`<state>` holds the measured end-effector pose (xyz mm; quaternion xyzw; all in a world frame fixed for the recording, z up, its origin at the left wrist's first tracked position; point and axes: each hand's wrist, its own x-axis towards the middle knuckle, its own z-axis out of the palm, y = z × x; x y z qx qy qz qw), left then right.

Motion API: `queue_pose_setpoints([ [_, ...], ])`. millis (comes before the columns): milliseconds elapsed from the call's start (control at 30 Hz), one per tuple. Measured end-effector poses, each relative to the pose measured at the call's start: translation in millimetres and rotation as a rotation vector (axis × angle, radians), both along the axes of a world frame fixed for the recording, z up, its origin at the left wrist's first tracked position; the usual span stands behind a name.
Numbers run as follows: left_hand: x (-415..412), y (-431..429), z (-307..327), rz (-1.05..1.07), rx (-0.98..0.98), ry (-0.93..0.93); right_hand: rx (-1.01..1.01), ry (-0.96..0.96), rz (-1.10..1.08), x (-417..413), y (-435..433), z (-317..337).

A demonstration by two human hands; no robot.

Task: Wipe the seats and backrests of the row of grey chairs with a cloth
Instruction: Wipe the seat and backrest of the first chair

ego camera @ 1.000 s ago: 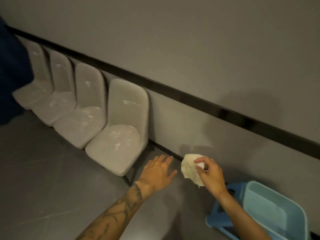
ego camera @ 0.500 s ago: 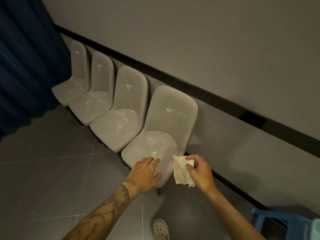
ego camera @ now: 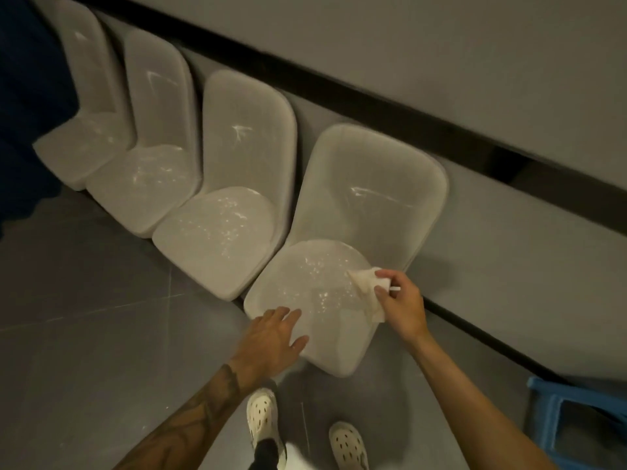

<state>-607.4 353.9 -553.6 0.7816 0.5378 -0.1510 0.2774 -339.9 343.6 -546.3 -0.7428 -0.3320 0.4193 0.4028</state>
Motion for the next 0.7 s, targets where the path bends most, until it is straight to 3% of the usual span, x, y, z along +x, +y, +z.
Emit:
queue_pose_setpoints([
  [167, -23, 62, -88, -0.086, -0.014, -0.022, -0.068, 0.016, -0.144, -27, -3, -102],
  [267, -36, 89, -153, -0.131, -0.009, -0.018, -0.377, -0.196, -0.045, -36, -20, -185],
  [333, -43, 101, -196, -0.143, 0.008, -0.022, -0.459, -0.320, 0.003, -41, -28, -232],
  [500, -63, 127, -290, -0.166, 0.131, 0.037, -0.182, -0.621, 0.215, -53, -20, -322],
  [567, -67, 128, -315, -0.157, 0.204, -0.024, -0.102, -0.753, 0.292, -57, -17, -355],
  [700, -72, 140, -351, -0.180, 0.389, -0.072, -0.172, -0.906, 0.442, -55, 3, -405],
])
